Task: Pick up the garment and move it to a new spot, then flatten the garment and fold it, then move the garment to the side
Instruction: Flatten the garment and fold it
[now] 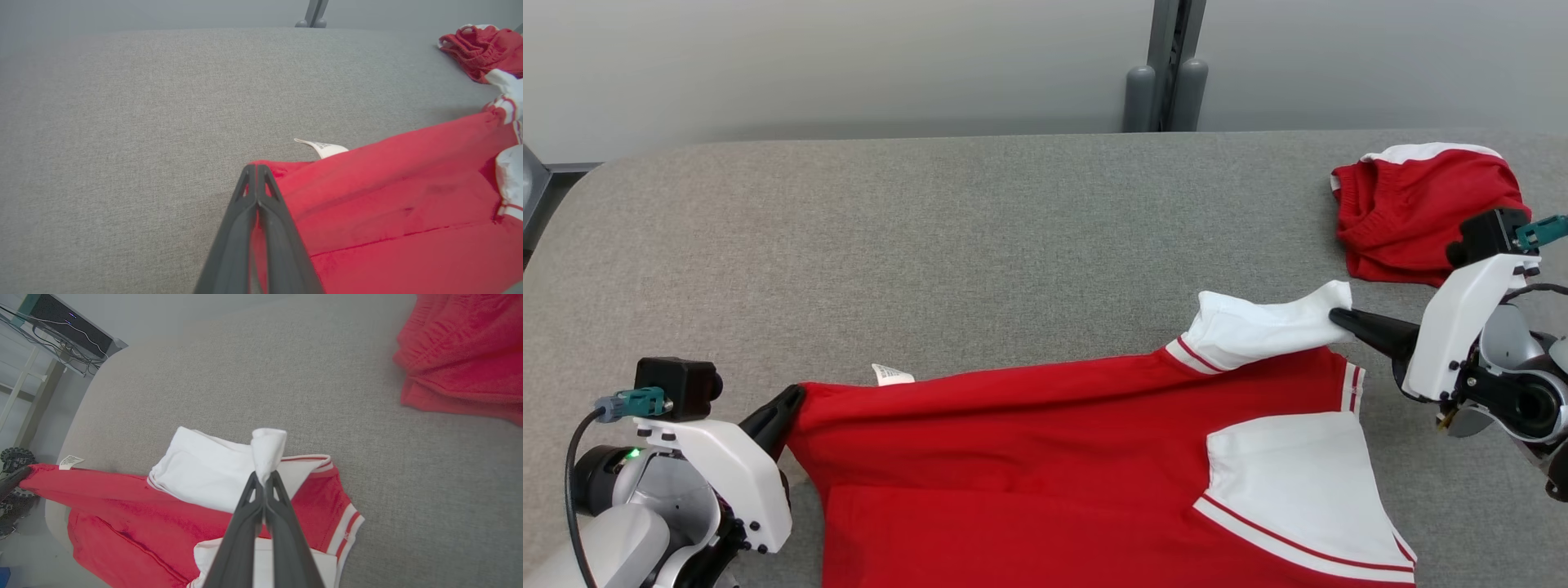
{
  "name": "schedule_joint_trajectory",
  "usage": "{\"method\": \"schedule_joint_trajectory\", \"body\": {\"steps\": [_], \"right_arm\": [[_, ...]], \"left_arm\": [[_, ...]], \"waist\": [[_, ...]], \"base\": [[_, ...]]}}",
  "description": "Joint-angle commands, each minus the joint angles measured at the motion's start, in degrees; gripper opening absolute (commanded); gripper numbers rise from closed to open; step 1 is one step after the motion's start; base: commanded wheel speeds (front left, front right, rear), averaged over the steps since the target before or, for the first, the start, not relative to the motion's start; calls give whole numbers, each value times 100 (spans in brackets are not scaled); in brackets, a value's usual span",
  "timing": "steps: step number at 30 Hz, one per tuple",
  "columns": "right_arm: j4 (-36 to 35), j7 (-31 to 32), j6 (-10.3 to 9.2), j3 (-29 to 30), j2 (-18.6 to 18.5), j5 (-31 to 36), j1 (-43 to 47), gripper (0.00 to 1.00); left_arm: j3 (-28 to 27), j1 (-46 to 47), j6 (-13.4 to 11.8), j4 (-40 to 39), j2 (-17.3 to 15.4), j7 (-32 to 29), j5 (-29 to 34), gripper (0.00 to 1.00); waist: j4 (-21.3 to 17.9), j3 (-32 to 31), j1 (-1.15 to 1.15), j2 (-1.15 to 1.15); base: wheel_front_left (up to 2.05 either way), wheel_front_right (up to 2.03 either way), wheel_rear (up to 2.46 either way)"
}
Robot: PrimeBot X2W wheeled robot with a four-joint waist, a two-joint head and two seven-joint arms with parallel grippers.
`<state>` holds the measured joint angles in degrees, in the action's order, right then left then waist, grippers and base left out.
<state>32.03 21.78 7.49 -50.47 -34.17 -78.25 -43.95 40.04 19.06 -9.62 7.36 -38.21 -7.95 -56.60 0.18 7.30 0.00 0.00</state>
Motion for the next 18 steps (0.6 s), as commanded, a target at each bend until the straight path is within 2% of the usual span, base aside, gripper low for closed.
{"method": "schedule_joint_trajectory", "body": {"steps": [1,10,18], "right_arm": [[-117,39,2,17,-74,-82,121,0],[-775,301,2,-33,-387,-372,531,0],[-1228,490,2,16,-619,-634,927,0]], "left_arm": [[-5,-62,13,-37,-65,-43,-29,0],[230,-132,100,-172,-304,-384,75,0],[332,-225,76,-288,-477,-559,139,0]], "waist": [[-29,-12,0,0],[-143,-5,0,0],[-160,3,0,0]], "base": [[0,0,0],[0,0,0],[0,0,0]]}}
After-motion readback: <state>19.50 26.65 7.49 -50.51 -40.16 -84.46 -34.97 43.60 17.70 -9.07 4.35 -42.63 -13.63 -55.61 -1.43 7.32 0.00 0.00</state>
